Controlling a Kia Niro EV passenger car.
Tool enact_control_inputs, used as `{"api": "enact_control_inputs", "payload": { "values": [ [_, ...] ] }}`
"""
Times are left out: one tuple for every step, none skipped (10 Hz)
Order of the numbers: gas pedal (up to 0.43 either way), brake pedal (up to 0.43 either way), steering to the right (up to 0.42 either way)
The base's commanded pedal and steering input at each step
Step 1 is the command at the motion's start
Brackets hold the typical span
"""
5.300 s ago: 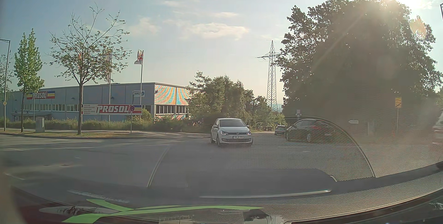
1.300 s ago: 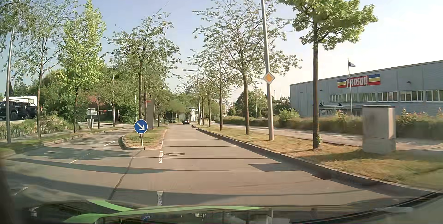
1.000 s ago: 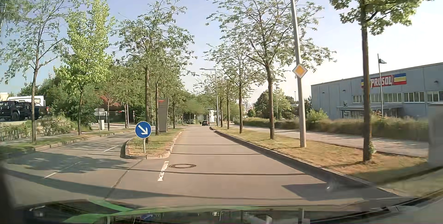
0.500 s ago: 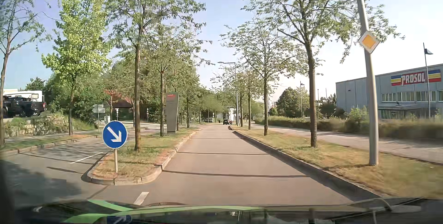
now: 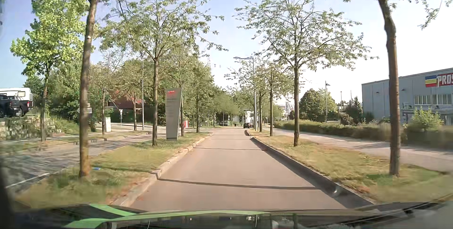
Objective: Follow the waypoints while adhering to traffic rules and regulations
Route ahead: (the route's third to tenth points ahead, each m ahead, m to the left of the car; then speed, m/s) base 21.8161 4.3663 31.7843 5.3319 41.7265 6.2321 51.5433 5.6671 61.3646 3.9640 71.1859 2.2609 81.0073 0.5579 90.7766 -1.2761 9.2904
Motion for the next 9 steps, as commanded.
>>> {"api": "enact_control_inputs", "payload": {
  "values": [
    [0.228,0.0,-0.041],
    [0.228,0.0,-0.036],
    [0.228,0.0,-0.031],
    [0.228,0.0,-0.025],
    [0.228,0.0,-0.019],
    [0.228,0.0,-0.012],
    [0.228,0.0,-0.009],
    [0.228,0.0,-0.011],
    [0.228,0.0,-0.011]
  ]
}}
